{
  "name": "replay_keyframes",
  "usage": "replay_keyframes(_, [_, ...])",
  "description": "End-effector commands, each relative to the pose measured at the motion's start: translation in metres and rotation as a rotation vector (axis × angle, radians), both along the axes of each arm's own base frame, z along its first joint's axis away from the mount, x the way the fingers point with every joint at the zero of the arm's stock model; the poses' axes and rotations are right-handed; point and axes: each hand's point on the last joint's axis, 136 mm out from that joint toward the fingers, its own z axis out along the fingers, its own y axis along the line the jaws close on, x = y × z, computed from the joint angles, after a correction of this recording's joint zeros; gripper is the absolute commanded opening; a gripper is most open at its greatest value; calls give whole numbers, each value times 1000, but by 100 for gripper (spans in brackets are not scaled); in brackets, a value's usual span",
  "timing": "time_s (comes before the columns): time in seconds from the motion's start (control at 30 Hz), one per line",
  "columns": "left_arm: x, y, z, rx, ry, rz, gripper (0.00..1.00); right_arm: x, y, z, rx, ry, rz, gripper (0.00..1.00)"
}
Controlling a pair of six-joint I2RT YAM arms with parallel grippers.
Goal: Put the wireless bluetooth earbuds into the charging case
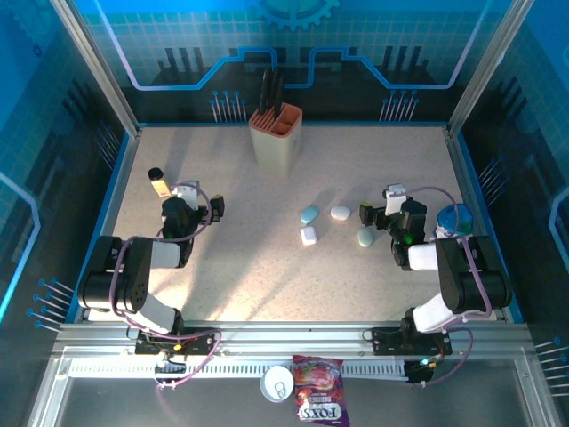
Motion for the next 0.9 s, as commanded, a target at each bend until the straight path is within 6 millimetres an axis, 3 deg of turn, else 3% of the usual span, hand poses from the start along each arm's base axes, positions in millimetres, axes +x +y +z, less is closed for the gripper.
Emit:
replay_keyframes(0.0, [1, 1, 2, 15, -24, 8, 99, 10, 0, 16, -6, -53, -8, 100])
replay_keyframes(0.87, [1, 0, 2, 19, -22, 9, 99, 11, 0, 16, -9, -54, -12, 100])
